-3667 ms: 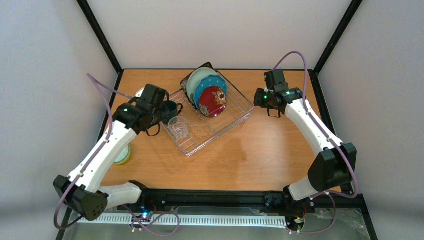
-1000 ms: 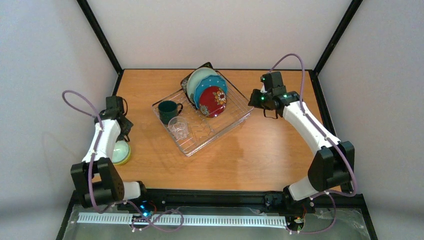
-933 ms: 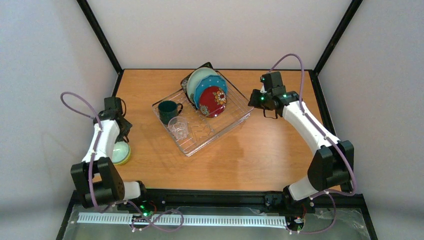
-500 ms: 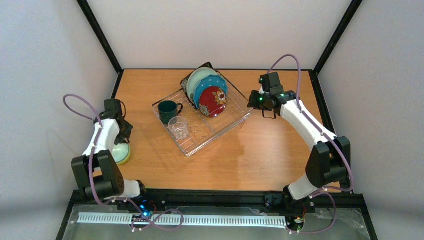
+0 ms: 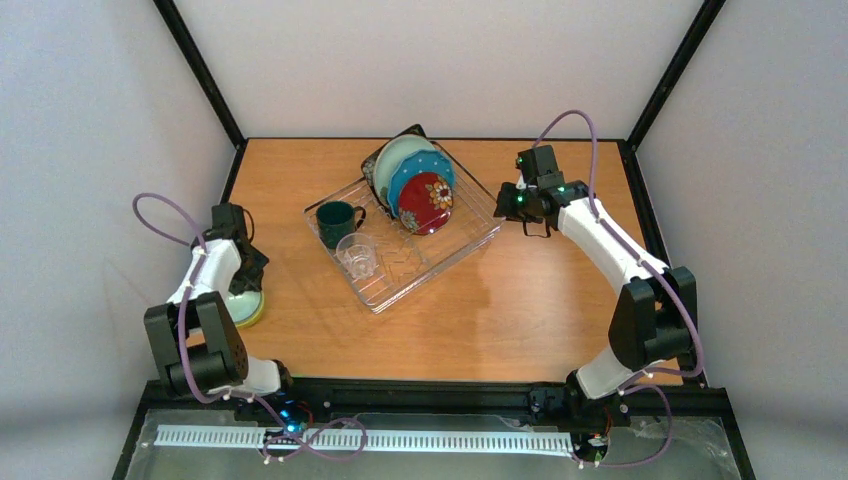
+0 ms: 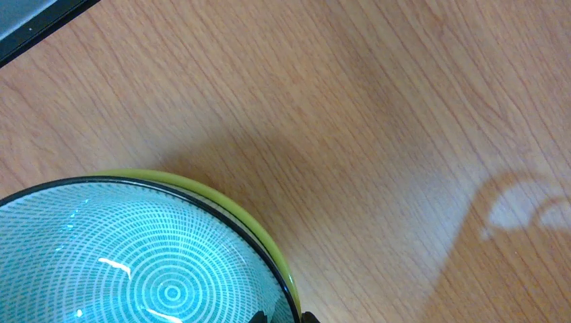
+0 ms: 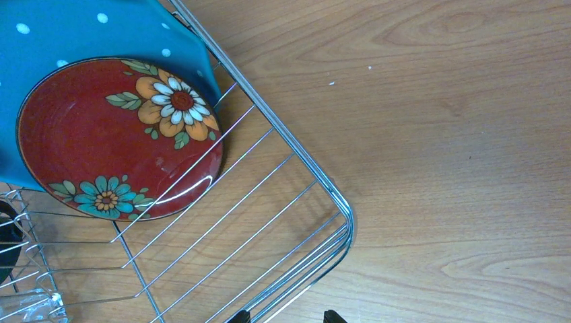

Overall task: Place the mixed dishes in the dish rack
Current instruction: Grab the bowl from the bowl.

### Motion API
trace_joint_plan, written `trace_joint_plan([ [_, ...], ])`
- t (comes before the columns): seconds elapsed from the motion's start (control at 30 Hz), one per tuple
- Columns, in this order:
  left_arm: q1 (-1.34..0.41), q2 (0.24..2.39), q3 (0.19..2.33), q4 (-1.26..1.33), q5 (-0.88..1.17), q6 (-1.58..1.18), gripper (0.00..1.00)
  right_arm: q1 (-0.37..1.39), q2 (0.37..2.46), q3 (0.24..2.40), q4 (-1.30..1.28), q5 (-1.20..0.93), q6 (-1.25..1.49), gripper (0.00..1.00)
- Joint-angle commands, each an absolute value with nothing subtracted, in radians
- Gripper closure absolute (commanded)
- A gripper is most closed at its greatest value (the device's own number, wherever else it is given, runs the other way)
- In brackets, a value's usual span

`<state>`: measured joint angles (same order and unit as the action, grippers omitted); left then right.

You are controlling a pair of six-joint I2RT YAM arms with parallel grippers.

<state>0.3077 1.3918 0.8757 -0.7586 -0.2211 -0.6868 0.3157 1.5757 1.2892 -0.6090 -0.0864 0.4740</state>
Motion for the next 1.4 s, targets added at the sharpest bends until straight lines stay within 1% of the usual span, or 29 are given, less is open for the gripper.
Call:
trace_joint_plan([
  [0.0,0.315,1.409,0.873,-0.740,-0.209,-0.684,0.76,0.321,1.589,1.318,-0.606,-0.080,0.463,0.37],
  [0.2,0.314,1.406,0.876,-0.755,-0.210,-0.683,0.92,0.321,1.592,1.323,-0.607,-0.082,0.465,0.37],
  [0.3,0.314,1.397,0.891,-0.775,-0.201,-0.684,0.99,0.322,1.594,1.325,-0.607,-0.084,0.466,0.37],
  [0.33,0.314,1.393,0.895,-0.781,-0.194,-0.685,1.00,0.322,1.596,1.325,-0.608,-0.086,0.466,0.37],
  [1.0,0.314,1.304,0.975,-0.861,-0.071,-0.680,1.00,0.331,1.597,1.337,-0.609,-0.094,0.472,0.37],
  [1.37,0.314,1.273,0.940,-0.856,-0.016,-0.667,1.00,0.337,1.582,1.328,-0.611,-0.090,0.477,0.37],
])
